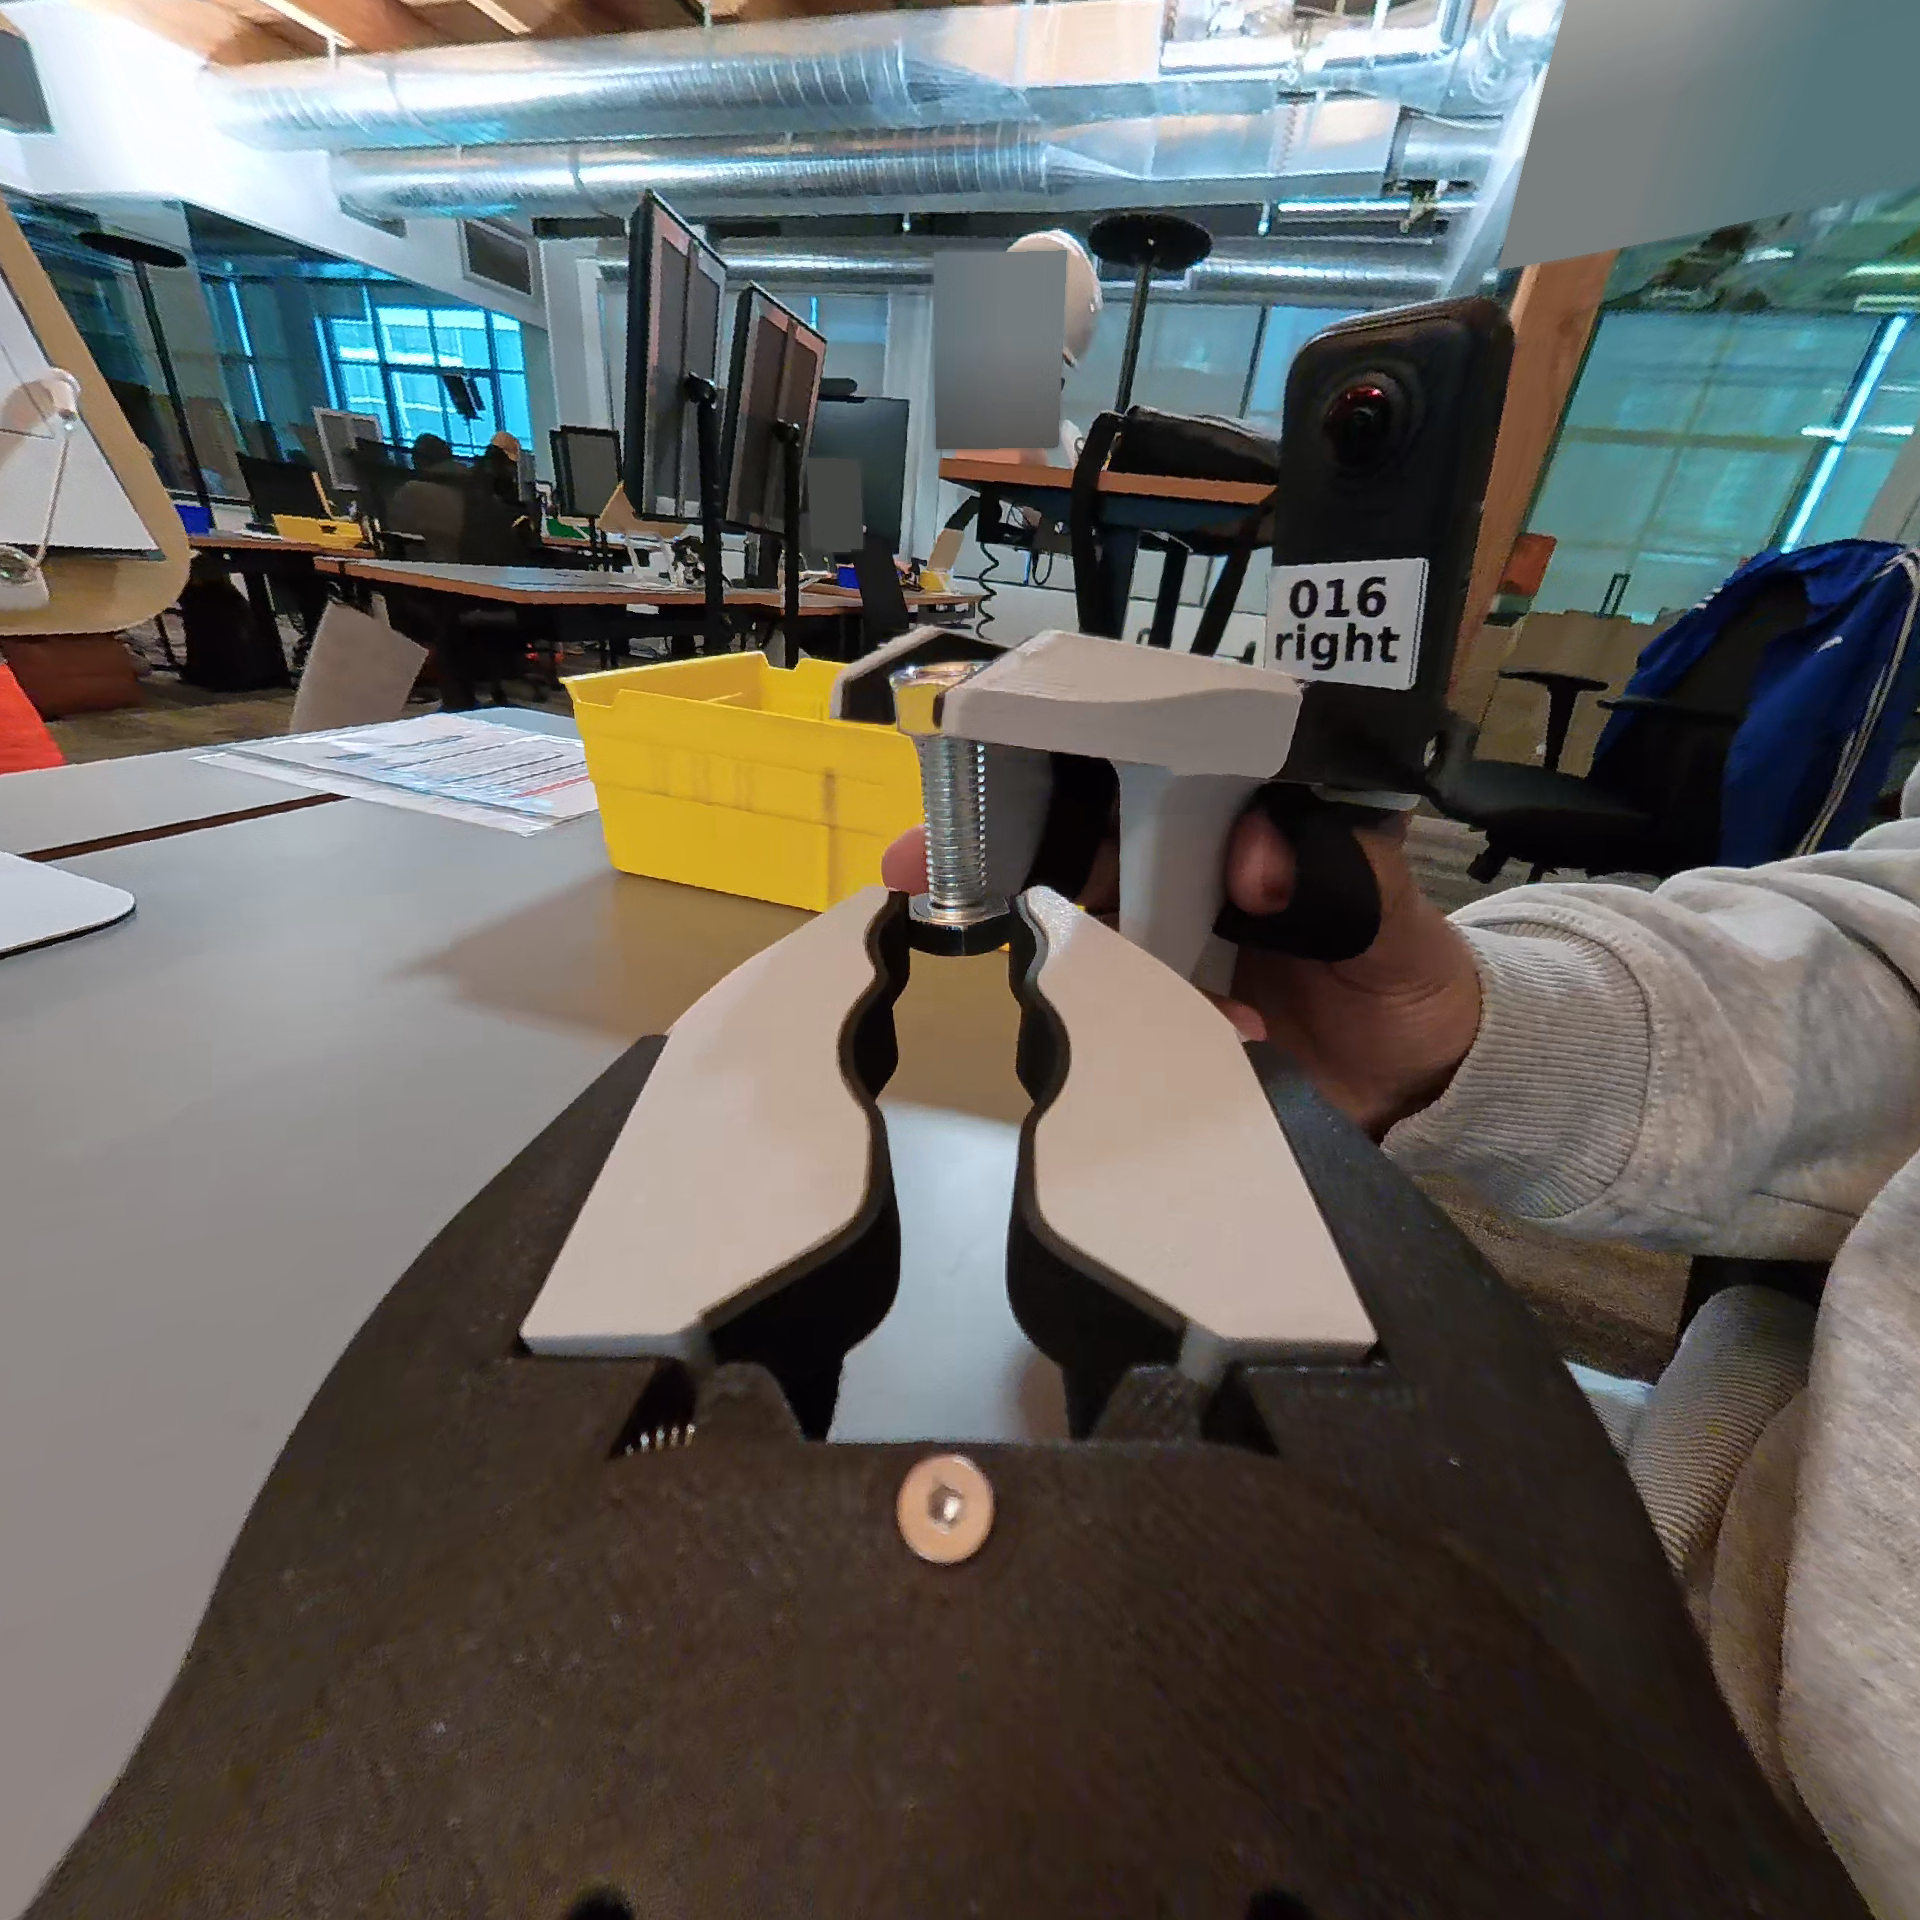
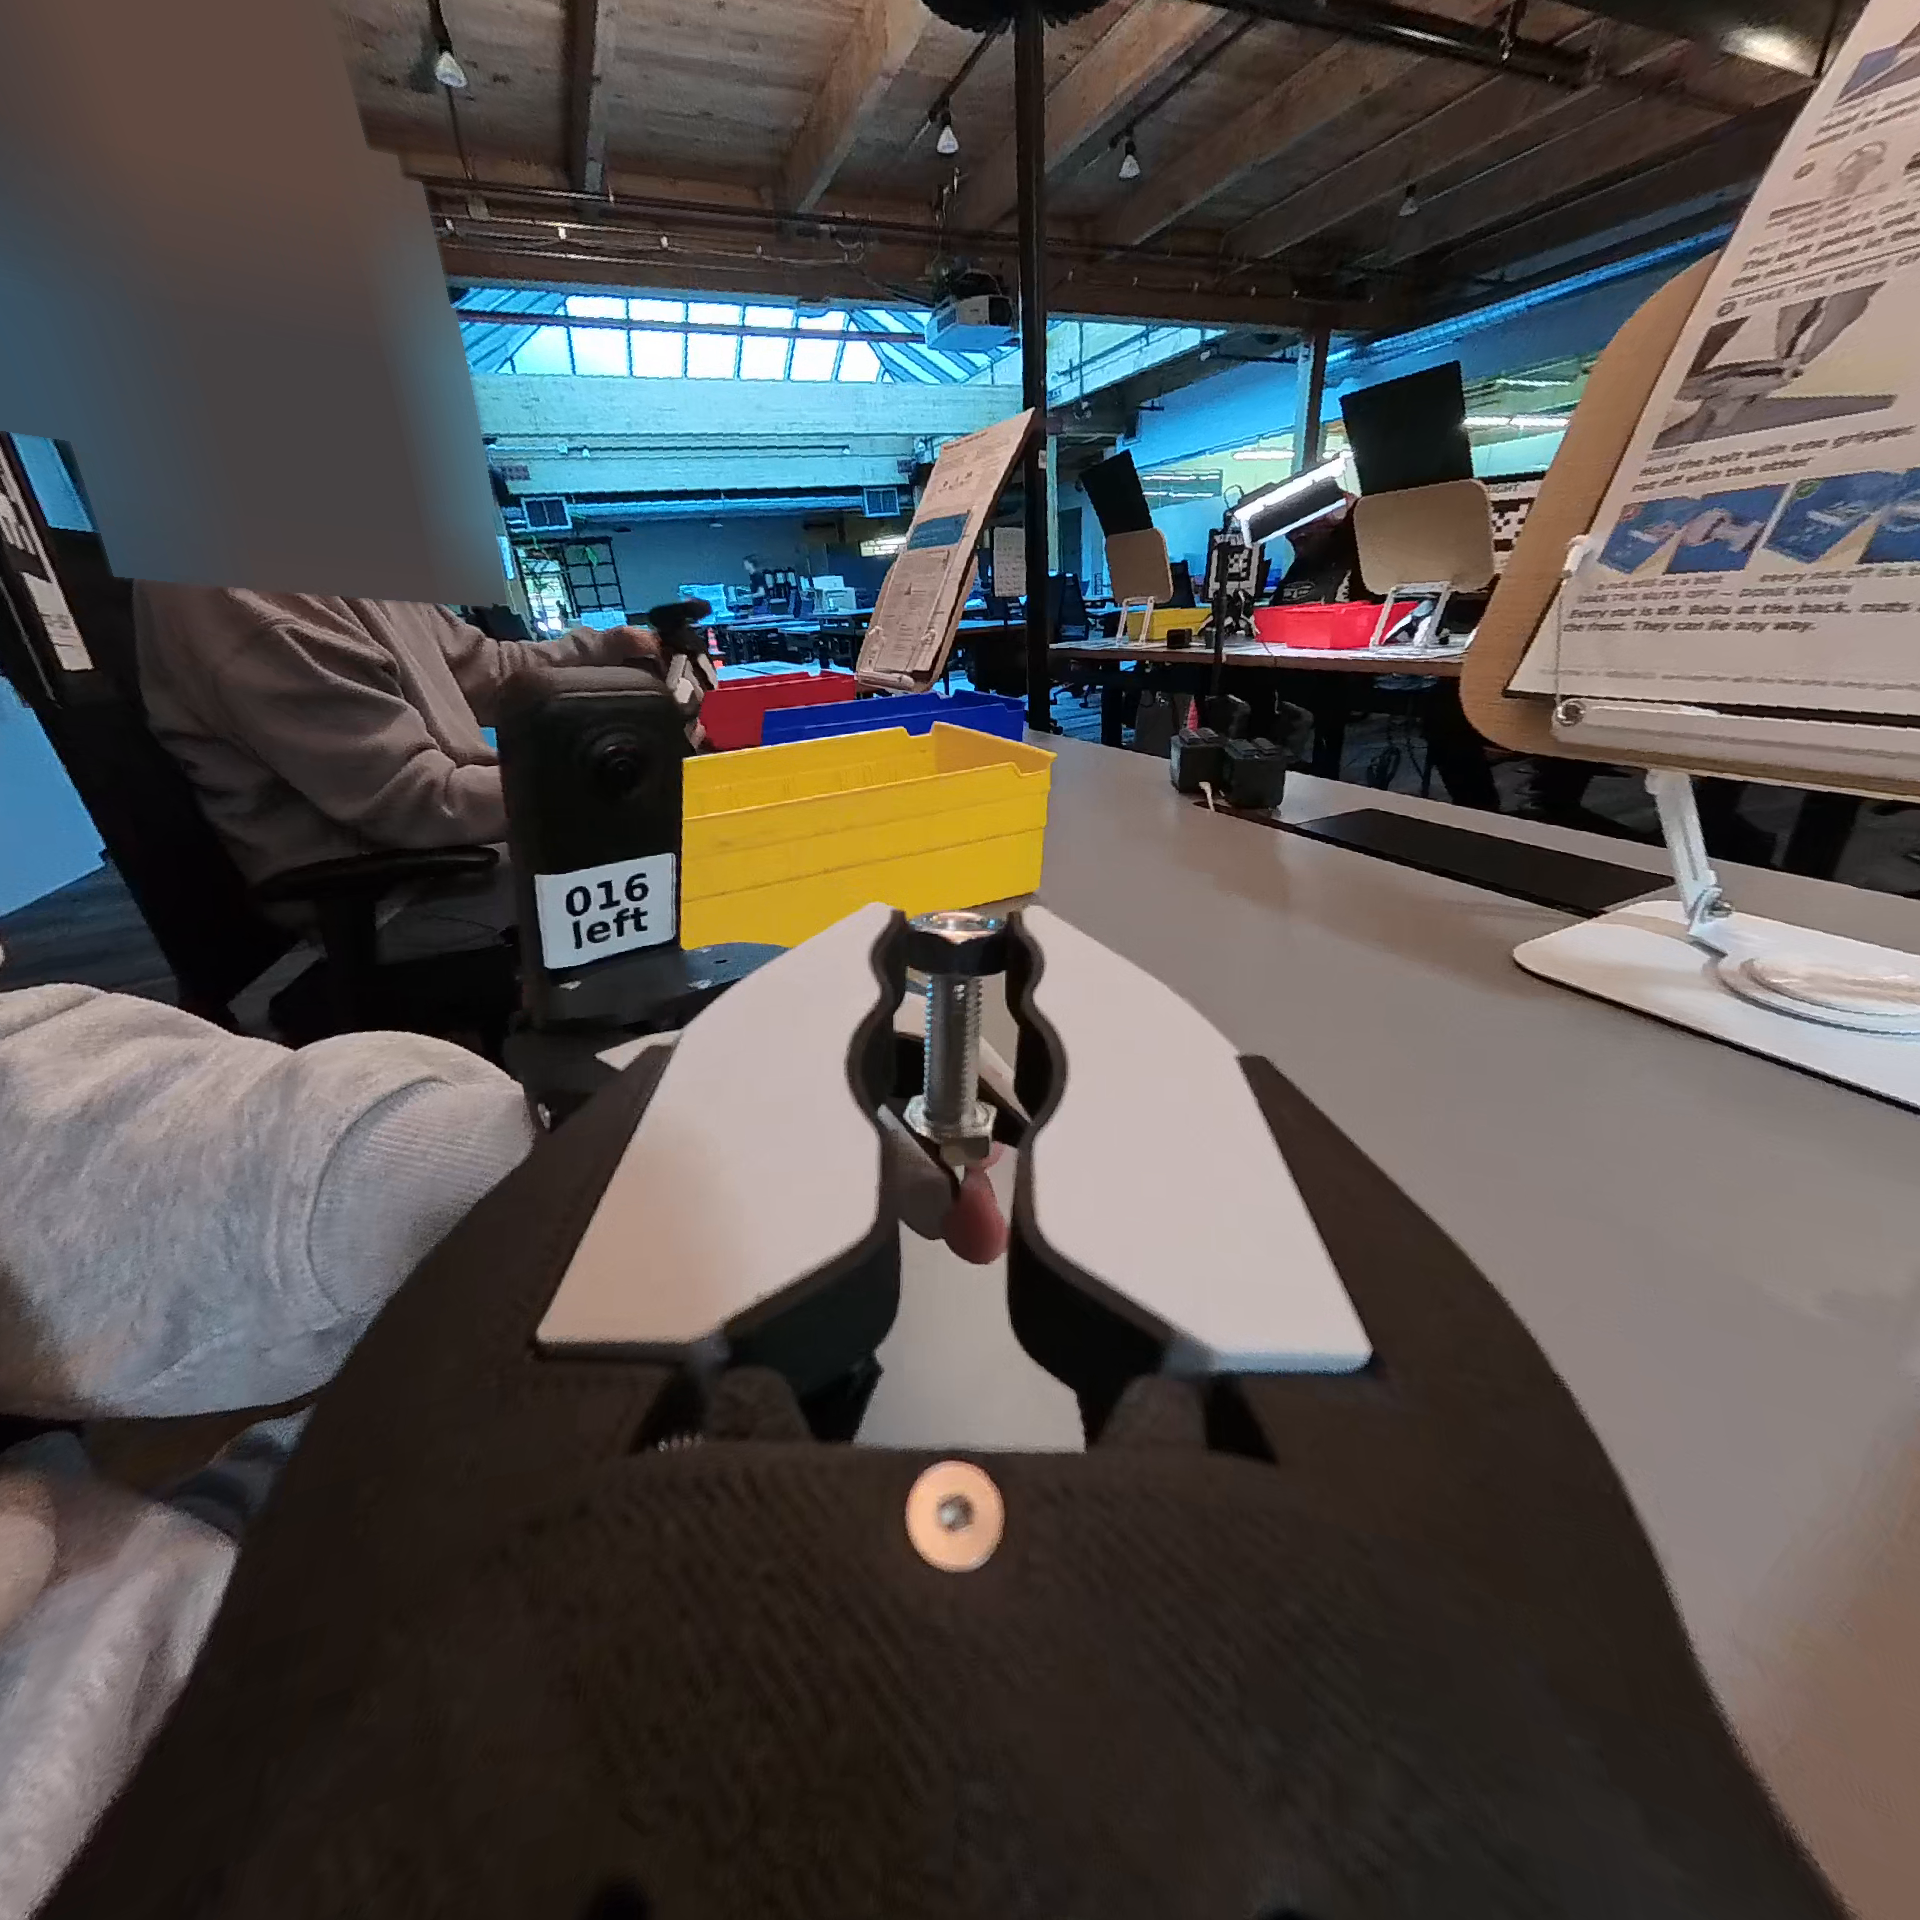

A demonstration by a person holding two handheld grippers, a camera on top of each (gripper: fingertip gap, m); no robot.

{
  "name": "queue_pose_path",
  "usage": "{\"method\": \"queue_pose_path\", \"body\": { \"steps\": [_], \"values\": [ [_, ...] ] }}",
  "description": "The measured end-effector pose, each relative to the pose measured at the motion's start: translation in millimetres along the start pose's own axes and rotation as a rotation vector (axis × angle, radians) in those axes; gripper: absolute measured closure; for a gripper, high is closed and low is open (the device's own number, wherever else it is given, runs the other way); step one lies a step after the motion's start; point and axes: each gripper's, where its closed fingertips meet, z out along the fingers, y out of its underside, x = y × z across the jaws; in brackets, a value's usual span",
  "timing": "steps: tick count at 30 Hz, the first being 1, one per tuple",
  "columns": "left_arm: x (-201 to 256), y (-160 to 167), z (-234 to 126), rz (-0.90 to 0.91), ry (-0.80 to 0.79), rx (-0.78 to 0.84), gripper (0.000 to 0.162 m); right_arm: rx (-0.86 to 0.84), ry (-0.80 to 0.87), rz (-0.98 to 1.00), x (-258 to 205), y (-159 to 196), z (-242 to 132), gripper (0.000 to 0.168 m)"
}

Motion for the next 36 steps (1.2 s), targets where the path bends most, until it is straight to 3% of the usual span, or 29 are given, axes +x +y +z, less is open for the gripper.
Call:
{"method": "queue_pose_path", "body": {
  "steps": [10,17,21,25,28,32,36],
  "values": [
    [1,-2,-2,-0.039,0.02,0.019,0.142,0.11,0.005,0.102,16,-20,-14,0.15],
    [-2,-2,0,-0.064,0.018,0.031,0.142,0.119,0.057,0.068,22,-24,-20,0.15],
    [-3,-4,0,-0.079,0.02,0.038,0.142,0.136,0.132,-0.017,28,-48,-34,0.15],
    [-5,-5,-2,-0.098,0.014,0.052,0.142,0.054,0.416,-0.275,75,-103,-94,0.15],
    [-5,-7,-2,-0.108,0.012,0.062,0.142,0.038,0.636,-0.296,122,-122,-161,0.15],
    [-6,-10,6,-0.137,0.028,0.079,0.142,-0.073,0.89,-0.282,174,-81,-246,0.15],
    [-2,-6,19,-0.15,0.062,0.066,0.142,-0.256,0.92,-0.037,198,-26,-273,0.15]
  ]
}}
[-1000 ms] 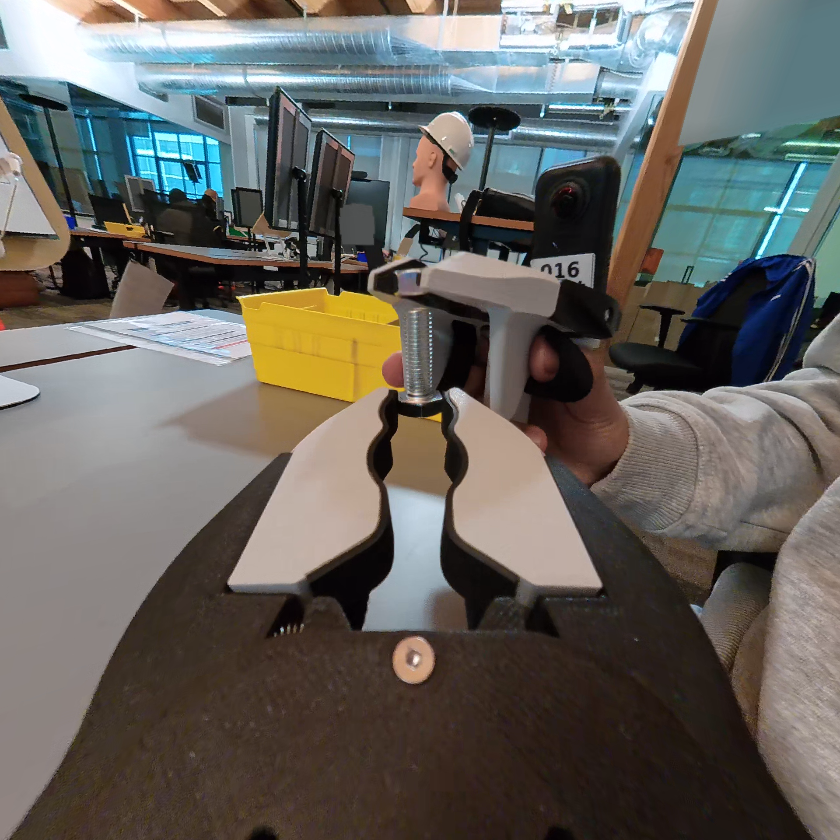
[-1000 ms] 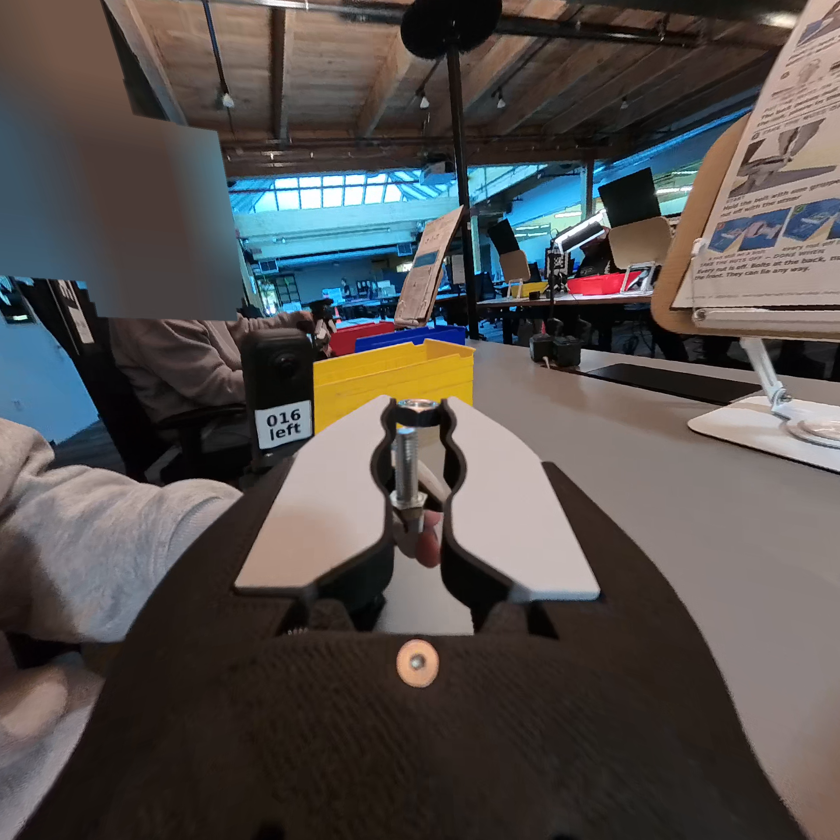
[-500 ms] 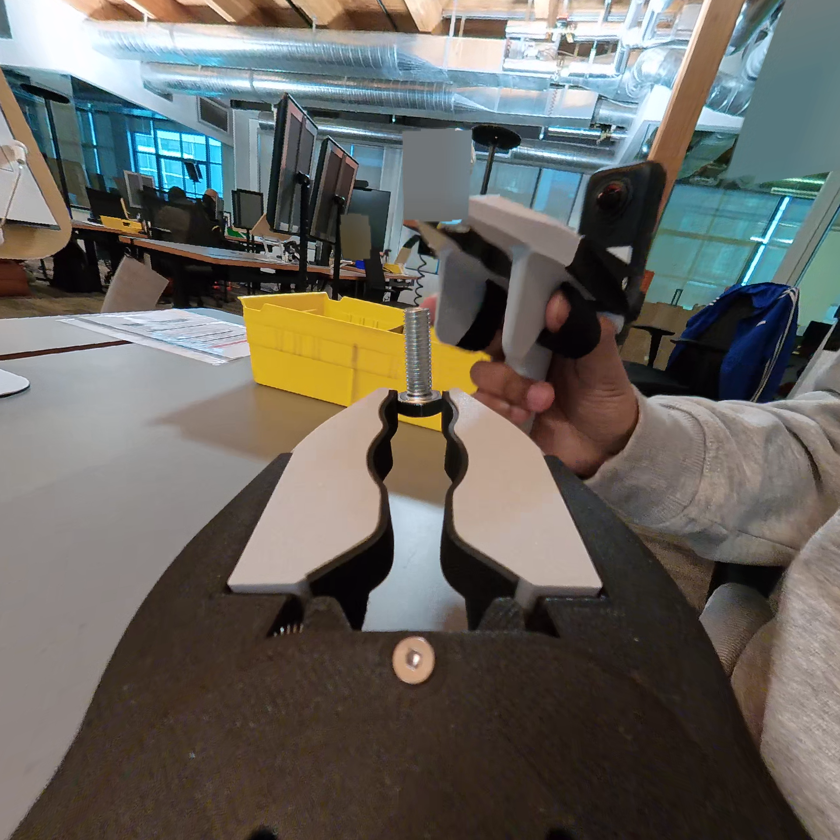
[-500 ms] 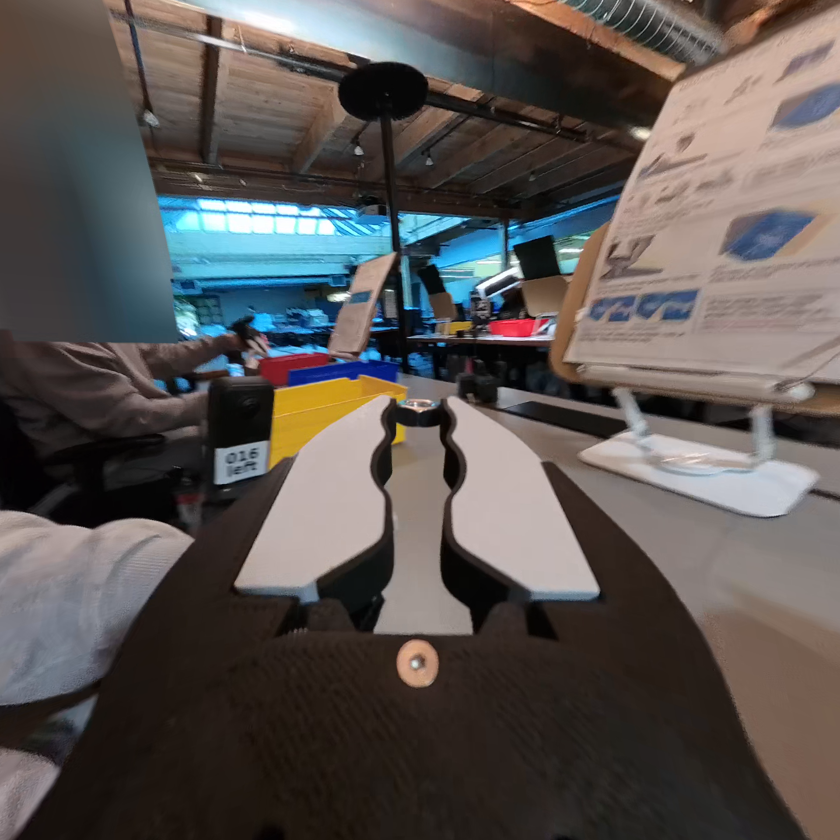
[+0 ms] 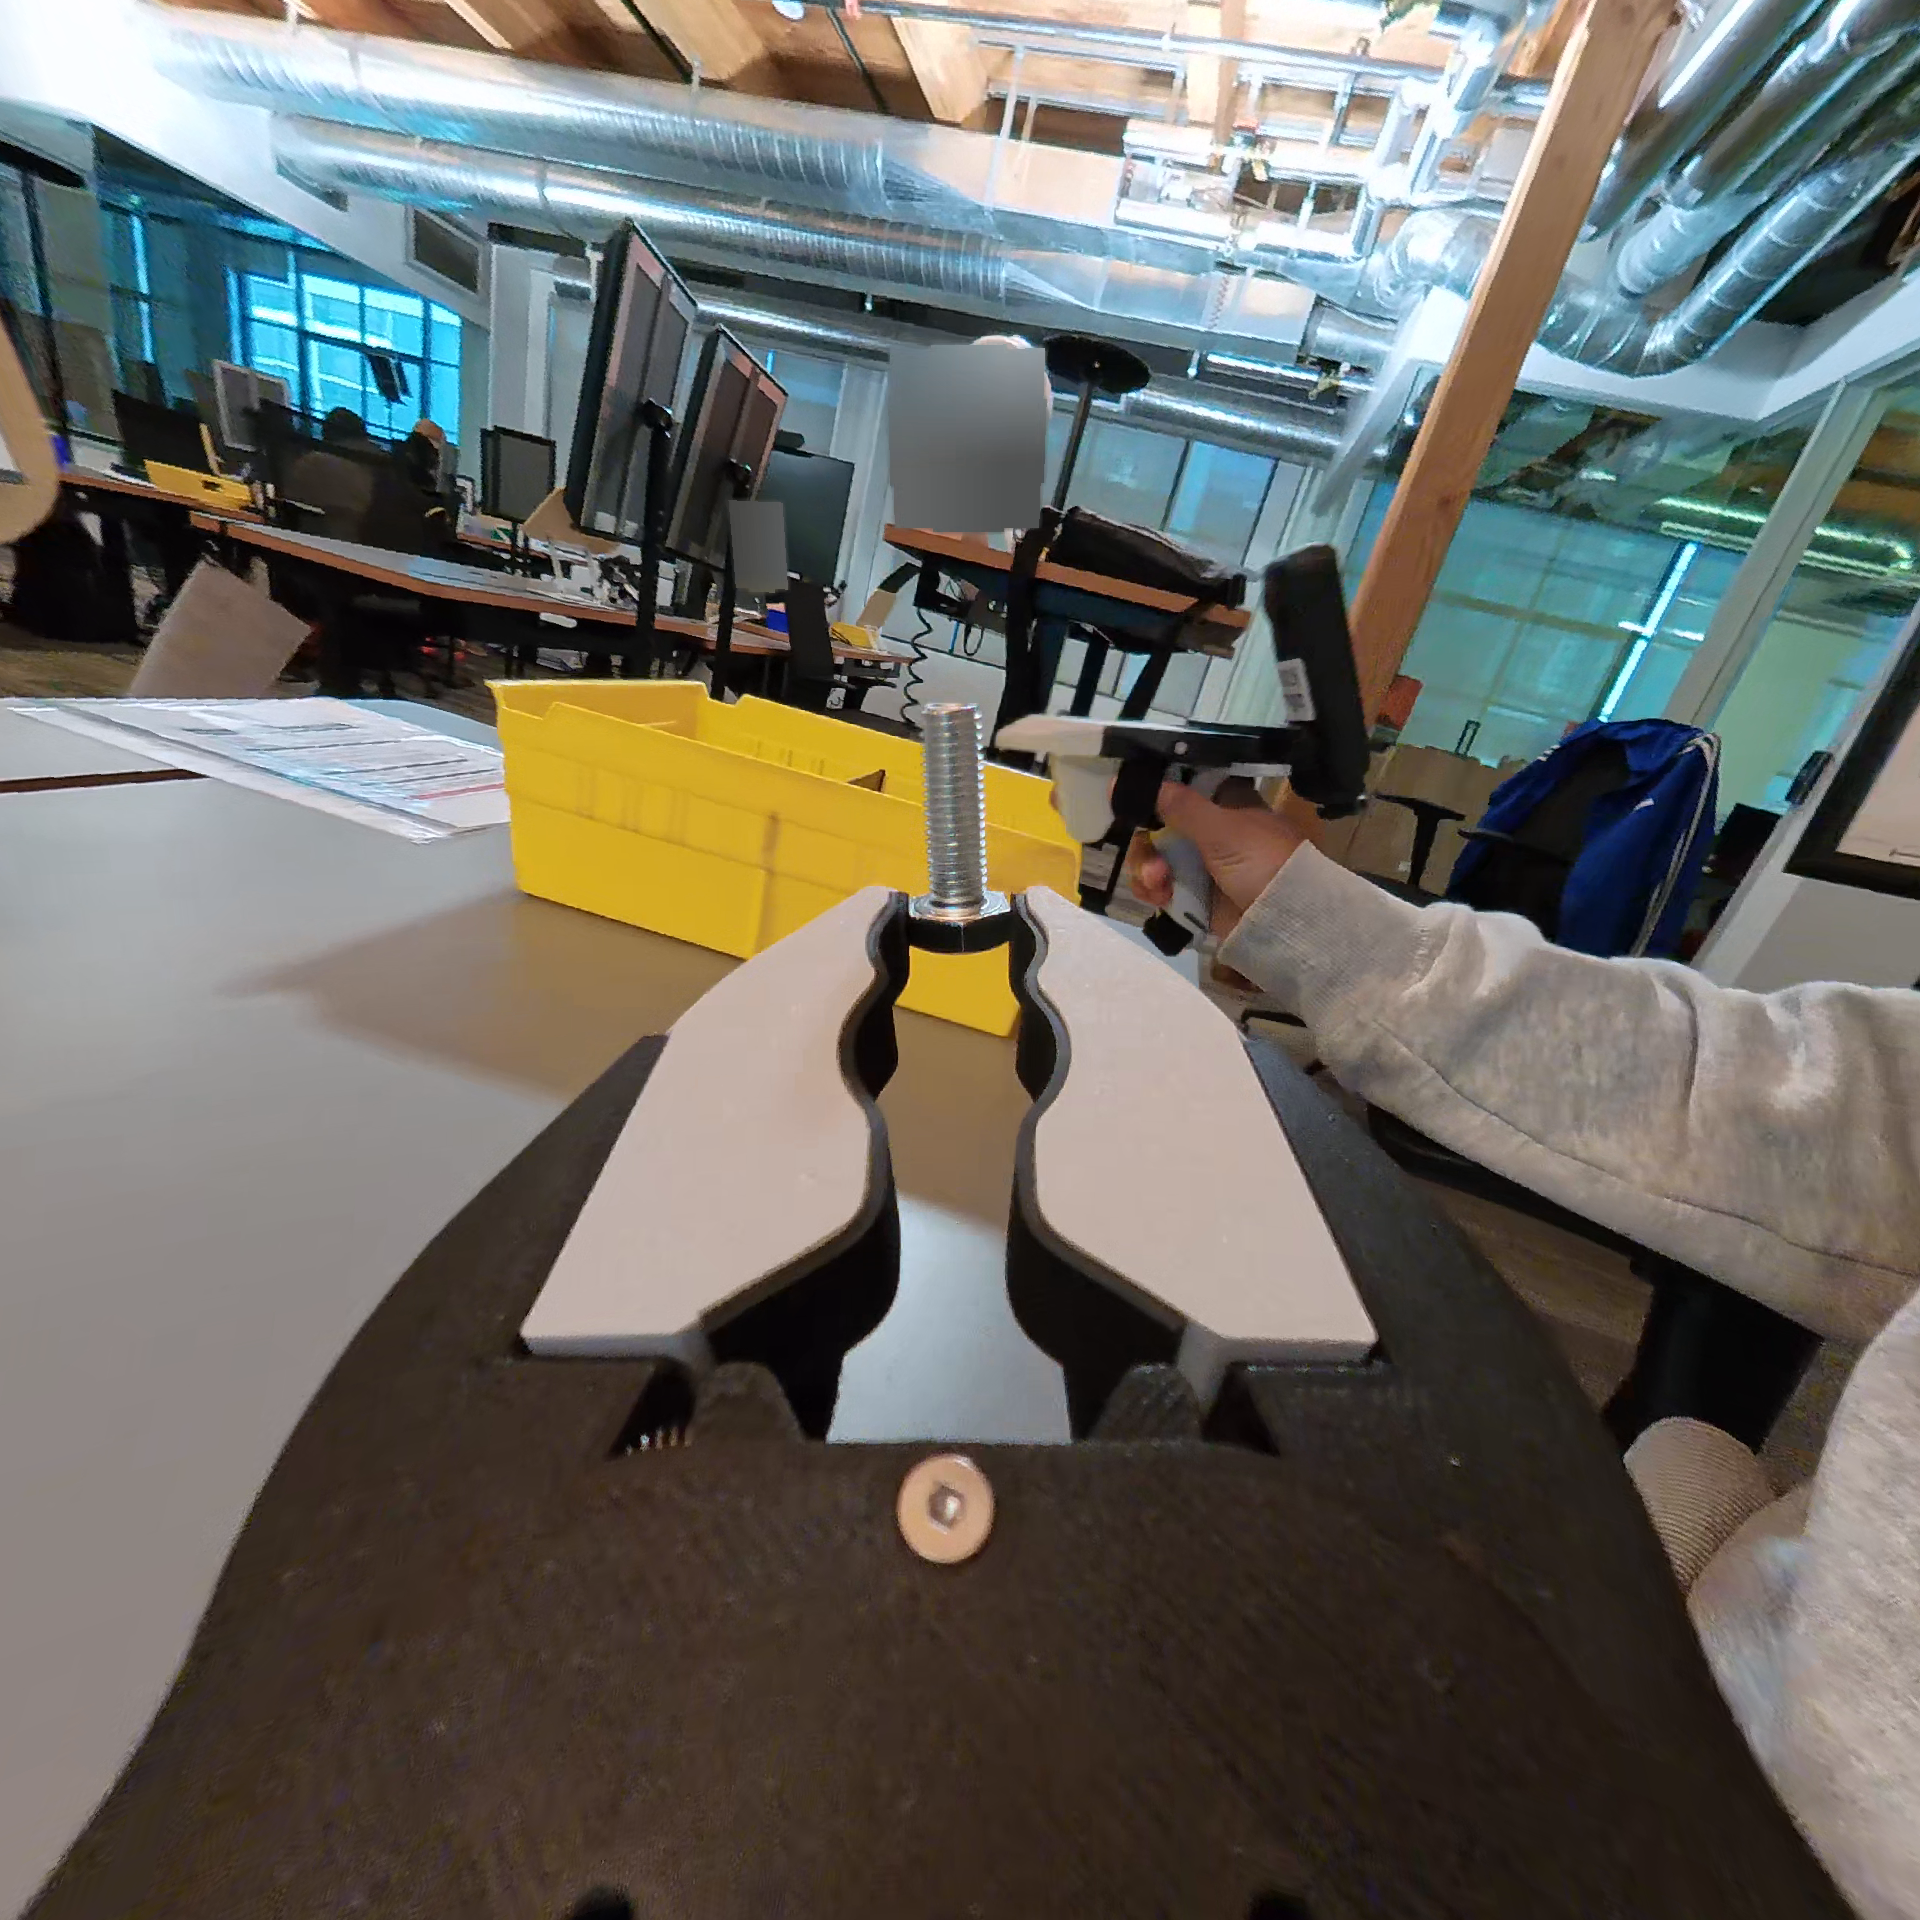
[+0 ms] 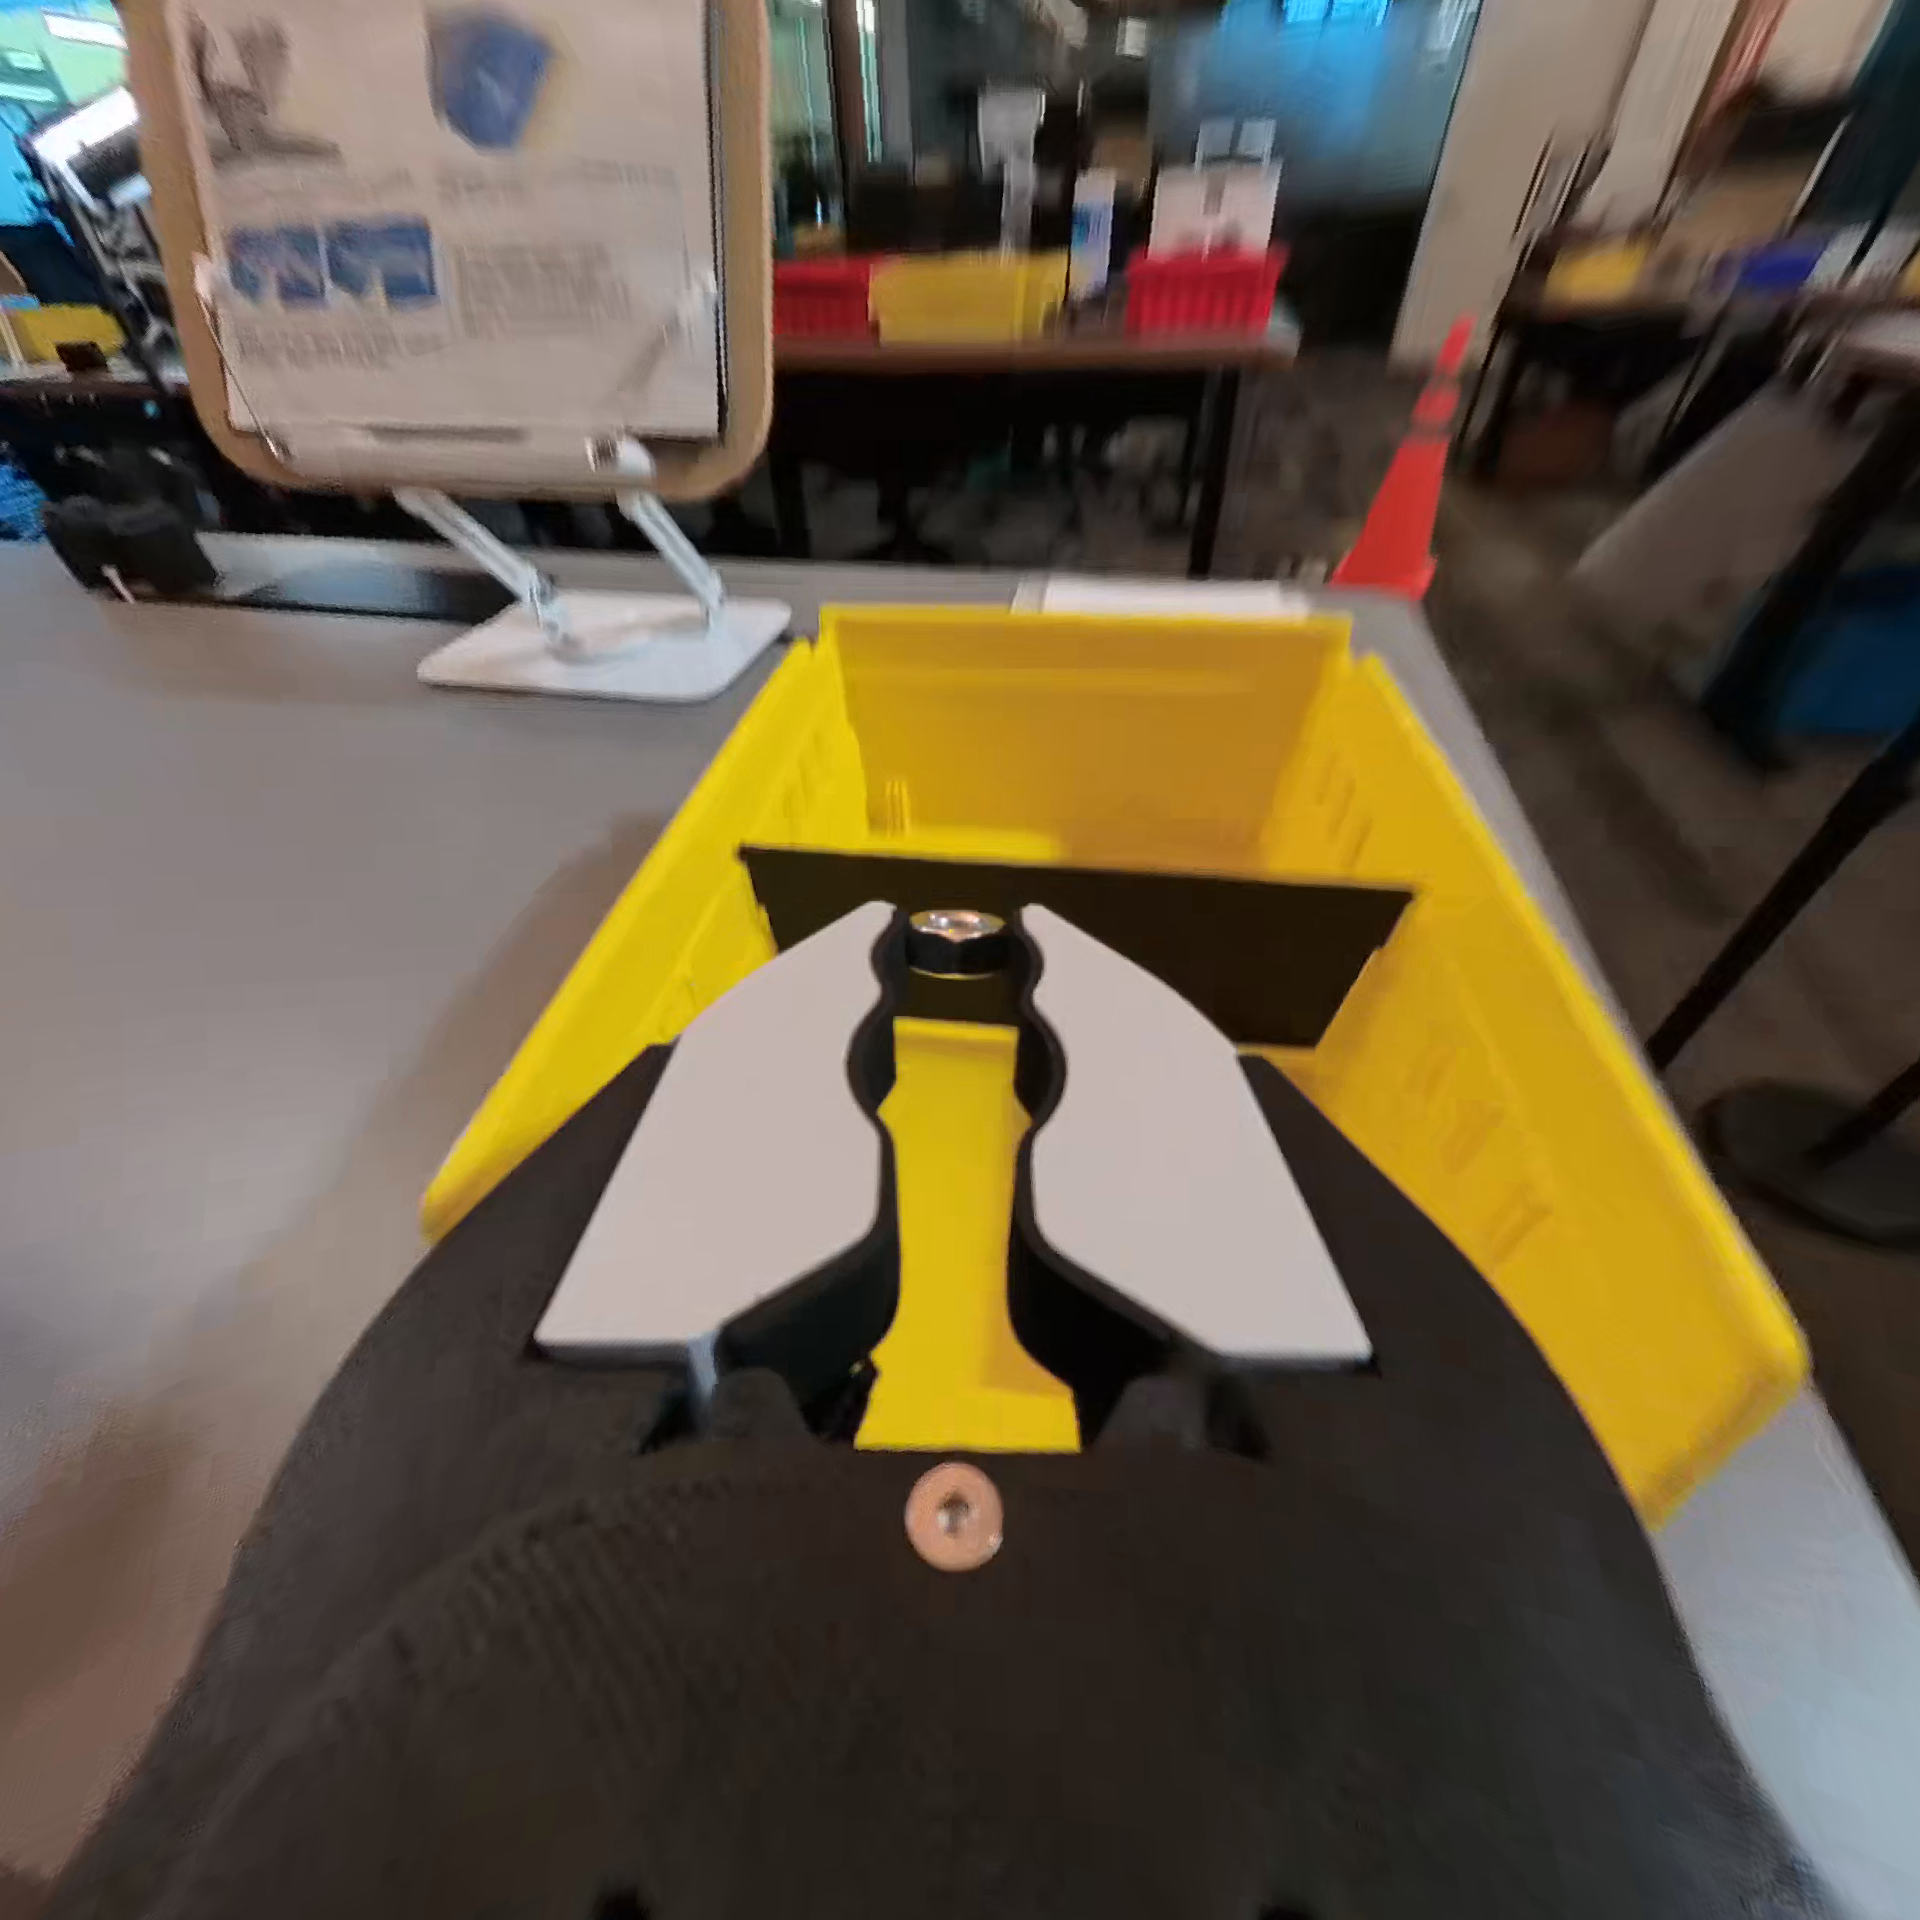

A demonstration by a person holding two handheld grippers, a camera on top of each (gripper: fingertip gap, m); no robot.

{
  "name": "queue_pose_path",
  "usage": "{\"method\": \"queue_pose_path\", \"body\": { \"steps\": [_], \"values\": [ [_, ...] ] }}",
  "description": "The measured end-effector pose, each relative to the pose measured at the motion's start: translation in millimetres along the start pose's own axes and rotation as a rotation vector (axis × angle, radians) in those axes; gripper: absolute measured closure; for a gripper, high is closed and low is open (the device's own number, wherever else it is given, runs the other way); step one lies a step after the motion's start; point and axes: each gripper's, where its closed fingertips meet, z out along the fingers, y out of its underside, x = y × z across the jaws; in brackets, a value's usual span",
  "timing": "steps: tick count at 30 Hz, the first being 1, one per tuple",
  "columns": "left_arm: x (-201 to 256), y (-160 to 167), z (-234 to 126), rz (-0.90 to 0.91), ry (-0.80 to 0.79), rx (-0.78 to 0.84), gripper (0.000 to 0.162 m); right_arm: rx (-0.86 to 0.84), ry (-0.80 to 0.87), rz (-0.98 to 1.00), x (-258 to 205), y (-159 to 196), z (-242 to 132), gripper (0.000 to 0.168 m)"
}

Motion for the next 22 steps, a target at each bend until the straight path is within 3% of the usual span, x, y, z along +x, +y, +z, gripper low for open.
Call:
{"method": "queue_pose_path", "body": {
  "steps": [4,13,22],
  "values": [
    [4,4,11,-0.001,0.038,-0.015,0.142,-0.15,-0.006,-0.021,2,34,3,0.15],
    [9,8,14,-0.023,0.054,-0.025,0.142,-0.147,-0.026,-0.089,-6,35,2,0.15],
    [2,6,-9,0.023,-0.034,-0.034,0.142,-0.195,-0.046,-0.099,-16,36,37,0.15]
  ]
}}
